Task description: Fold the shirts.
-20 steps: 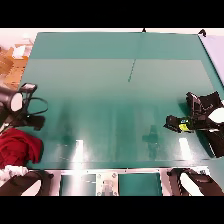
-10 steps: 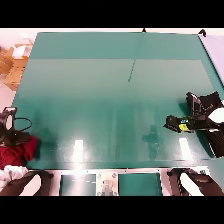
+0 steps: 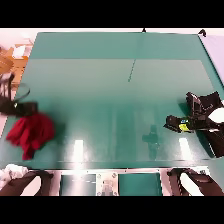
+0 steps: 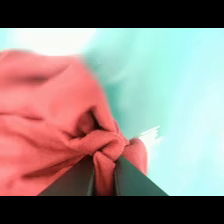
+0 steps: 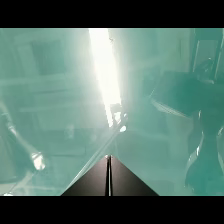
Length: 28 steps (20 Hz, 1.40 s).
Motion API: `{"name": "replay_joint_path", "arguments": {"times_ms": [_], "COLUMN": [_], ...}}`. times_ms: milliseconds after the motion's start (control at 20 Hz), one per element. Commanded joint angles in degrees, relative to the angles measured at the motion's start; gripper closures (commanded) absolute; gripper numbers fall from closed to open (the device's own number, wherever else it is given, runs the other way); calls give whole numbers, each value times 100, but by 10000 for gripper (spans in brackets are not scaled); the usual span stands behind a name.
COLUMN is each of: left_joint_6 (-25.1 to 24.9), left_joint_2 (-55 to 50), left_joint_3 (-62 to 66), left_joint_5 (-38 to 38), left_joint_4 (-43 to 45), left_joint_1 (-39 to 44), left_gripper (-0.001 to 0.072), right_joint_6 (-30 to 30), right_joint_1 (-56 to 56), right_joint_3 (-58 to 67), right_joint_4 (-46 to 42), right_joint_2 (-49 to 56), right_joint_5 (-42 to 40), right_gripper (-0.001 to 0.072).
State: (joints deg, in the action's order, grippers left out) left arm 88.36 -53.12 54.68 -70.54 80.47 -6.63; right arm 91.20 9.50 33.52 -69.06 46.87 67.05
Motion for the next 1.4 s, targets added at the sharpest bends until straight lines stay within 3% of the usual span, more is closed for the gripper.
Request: {"name": "replay_joint_path", "arguments": {"times_ms": [0, 150, 300, 350, 400, 450, 800, 900, 1000, 1150, 1250, 1350], "left_joint_6": [-186, -197, -396, -393, -350, -289, -286, -289, -286, -640, -1003, -1093], "left_joint_2": [-52, -483, -1298, -1539, -1698, -1777, -1740, -1735, -1738, -1764, -1937, -2293], "left_joint_3": [1191, 1239, 1241, 1241, 1241, 1241, 1475, 1209, 675, -350, -850, -986], "left_joint_5": [369, 1473, 2026, 2114, 2105, 2022, 151, -48, 260, 1462, 2081, 2374], "left_joint_4": [-1545, -1663, -1674, -1674, -1707, -1707, -1663, -1663, -1838, -3279, -3851, -4122], "left_joint_1": [1698, 3272, 4155, 4284, 4299, 4232, 2640, 2437, 2459, 2579, 2881, 3331], "left_gripper": [686, 684, 660, 437, 97, 26, 26, 27, 27, 28, 137, 158], "right_joint_6": [0, 0, 2, 2, 0, 0, 0, 0, 0, 2, 0, 0], "right_joint_1": [-4, -4, -4, -4, -4, -4, -4, -4, -4, -4, -4, -2], "right_joint_3": [-2, -2, -2, -2, -2, -2, -2, -2, -2, -4, -4, -4], "right_joint_4": [2, 2, 2, 2, 2, 2, 2, 4, 4, 68, 98, 243], "right_joint_2": [-2, -4, -4, -4, -4, -4, -2, 0, 0, 0, 15, 140], "right_joint_5": [2, 2, 2, 2, 2, 2, 0, -133, -417, -422, -680, -979], "right_gripper": [696, 696, 696, 695, 696, 696, 696, 696, 696, 696, 696, 656]}}
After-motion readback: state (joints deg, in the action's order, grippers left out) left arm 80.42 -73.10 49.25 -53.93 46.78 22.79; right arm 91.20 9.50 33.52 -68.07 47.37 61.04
